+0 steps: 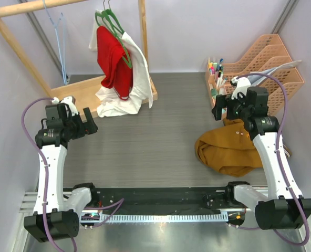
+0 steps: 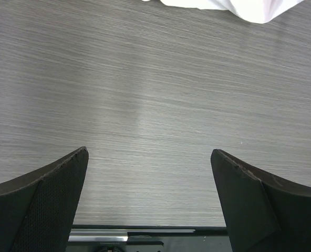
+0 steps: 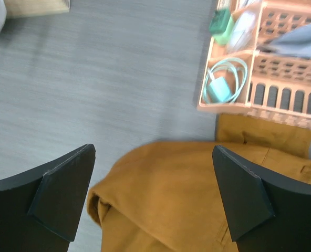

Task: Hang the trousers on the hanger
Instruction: Grab trousers from the pile

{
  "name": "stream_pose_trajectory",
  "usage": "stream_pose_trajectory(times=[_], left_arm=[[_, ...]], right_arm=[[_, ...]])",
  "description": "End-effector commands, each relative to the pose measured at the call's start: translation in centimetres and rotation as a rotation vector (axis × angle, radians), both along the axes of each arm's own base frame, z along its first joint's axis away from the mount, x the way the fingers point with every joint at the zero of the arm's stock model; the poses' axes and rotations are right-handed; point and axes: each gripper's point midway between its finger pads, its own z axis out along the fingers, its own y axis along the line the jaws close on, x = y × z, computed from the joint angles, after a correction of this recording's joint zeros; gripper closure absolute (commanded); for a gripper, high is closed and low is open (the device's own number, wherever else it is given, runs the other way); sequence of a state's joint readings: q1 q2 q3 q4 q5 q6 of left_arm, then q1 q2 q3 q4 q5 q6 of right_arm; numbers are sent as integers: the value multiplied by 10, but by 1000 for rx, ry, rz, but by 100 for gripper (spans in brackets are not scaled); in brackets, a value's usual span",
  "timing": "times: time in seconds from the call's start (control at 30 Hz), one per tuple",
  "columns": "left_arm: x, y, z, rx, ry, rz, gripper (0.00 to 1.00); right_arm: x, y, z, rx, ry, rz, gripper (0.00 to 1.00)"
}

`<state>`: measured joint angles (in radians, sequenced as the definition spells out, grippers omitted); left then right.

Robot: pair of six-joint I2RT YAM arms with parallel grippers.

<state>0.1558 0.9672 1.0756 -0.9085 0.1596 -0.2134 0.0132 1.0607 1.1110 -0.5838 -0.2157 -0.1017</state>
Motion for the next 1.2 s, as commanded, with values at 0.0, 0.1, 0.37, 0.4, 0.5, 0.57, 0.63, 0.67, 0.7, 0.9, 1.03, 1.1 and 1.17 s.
stream_pose_trajectory(times=[0.0,0.1,0.37,0.4,0.5,0.57,0.63,0.67,0.7,0.9,1.03,1.1,1.17], left_arm=[[7,-11,6,-36,-39,-67,0],[7,-12,5,-22,-31,-99,0],[3,-13,0,40,-55,-175,0],[3,-15,1,42,-64,-190,0],[0,-25,4,37,-91,-257,0],[-1,-30,4,32,-107,-285,0],[-2,-34,4,25,-114,-309,0],[-2,-35,4,25,-117,-313,0],[-2,-35,4,27,-118,-313,0],[-1,-34,10,43,-135,-315,0],[0,-30,18,63,-157,-301,0],[-1,-34,22,52,-169,-315,0],[-1,-36,28,48,-191,-325,0]], right_arm=[[-8,-7,-4,-2,82,40,0],[-21,-13,-27,-30,217,43,0],[-70,-92,-65,-82,440,-155,0],[-74,-102,-69,-82,464,-182,0],[-92,-141,-84,-48,556,-288,0],[-100,-157,-93,-12,600,-343,0],[-106,-175,-109,55,659,-407,0],[-107,-179,-115,83,681,-436,0],[-105,-182,-119,103,688,-451,0],[-79,-177,-128,292,676,-476,0],[-72,-167,-126,363,663,-448,4],[-74,-161,-133,398,710,-413,37],[-67,-150,-117,444,665,-345,62]])
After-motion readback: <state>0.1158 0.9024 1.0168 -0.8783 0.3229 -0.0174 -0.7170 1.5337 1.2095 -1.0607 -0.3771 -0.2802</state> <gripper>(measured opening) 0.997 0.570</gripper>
